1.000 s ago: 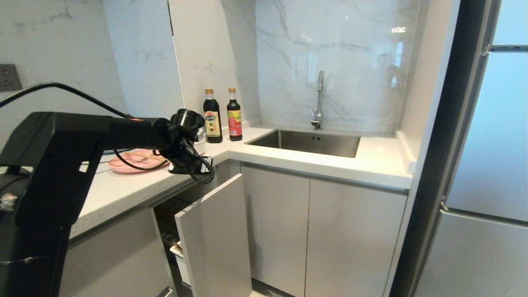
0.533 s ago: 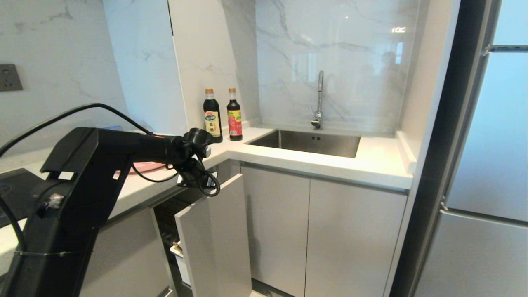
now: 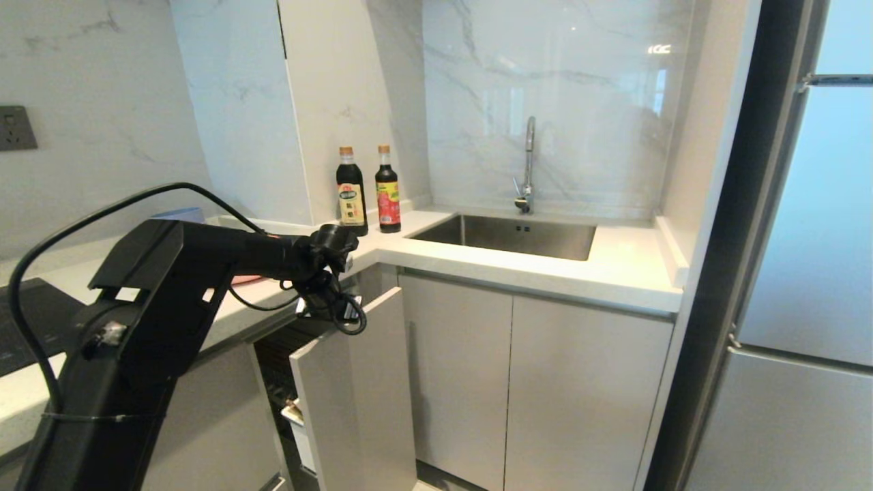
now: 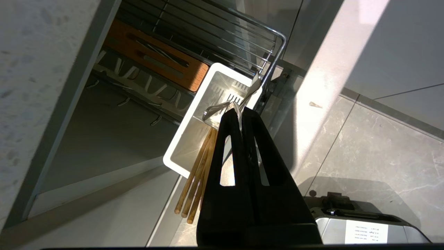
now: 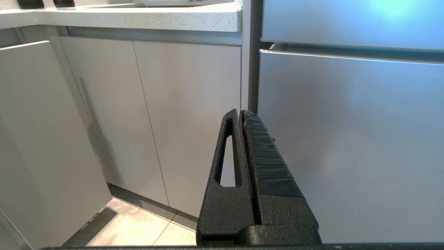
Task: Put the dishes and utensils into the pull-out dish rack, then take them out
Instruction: Open the cupboard
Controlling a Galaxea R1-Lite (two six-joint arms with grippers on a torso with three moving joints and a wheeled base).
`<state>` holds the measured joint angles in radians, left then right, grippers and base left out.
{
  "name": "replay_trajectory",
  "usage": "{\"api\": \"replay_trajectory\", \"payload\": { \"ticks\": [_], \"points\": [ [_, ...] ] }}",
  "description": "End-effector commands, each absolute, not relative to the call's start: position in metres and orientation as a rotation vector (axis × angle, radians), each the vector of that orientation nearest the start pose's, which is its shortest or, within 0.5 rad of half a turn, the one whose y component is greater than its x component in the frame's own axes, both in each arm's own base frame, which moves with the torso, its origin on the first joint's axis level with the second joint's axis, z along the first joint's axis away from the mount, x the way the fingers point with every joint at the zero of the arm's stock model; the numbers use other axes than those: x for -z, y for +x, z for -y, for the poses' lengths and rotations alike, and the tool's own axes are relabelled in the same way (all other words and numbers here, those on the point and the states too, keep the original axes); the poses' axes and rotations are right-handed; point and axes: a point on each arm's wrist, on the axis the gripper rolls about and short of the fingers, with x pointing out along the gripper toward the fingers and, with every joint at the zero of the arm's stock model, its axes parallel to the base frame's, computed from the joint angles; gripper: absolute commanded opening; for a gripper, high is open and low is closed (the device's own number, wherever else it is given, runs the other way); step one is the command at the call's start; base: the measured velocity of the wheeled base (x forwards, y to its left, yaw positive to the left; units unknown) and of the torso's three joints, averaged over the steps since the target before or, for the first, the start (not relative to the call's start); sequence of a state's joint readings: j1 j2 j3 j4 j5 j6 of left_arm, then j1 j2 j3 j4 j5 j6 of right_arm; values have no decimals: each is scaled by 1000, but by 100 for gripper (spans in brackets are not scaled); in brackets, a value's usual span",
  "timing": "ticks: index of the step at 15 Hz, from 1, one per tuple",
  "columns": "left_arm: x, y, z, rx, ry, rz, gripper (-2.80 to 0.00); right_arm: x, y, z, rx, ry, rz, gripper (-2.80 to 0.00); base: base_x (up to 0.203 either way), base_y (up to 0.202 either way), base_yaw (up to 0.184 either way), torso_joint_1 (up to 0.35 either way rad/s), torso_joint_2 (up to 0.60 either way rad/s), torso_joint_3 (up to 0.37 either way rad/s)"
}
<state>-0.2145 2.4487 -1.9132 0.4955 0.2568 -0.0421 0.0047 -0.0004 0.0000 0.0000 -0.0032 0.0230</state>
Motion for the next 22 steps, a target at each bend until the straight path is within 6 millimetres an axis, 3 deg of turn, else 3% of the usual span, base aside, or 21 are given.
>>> {"api": "replay_trajectory", "payload": {
  "ticks": [1, 9, 17, 22],
  "points": [
    [-80, 461, 97, -55, 204, -1004, -280, -75, -23, 0, -2, 23, -2, -280, 0, 0, 0, 0, 0, 0],
    [-78, 444, 128, 6, 228, -1031, -280, -75, -23, 0, -2, 23, -1, -280, 0, 0, 0, 0, 0, 0],
    [-88, 412, 175, 129, 176, -1053, -280, -75, -23, 0, -2, 23, -2, -280, 0, 0, 0, 0, 0, 0],
    [-80, 391, 204, 209, 154, -1099, -280, -75, -23, 0, -2, 23, -1, -280, 0, 0, 0, 0, 0, 0]
  ]
}}
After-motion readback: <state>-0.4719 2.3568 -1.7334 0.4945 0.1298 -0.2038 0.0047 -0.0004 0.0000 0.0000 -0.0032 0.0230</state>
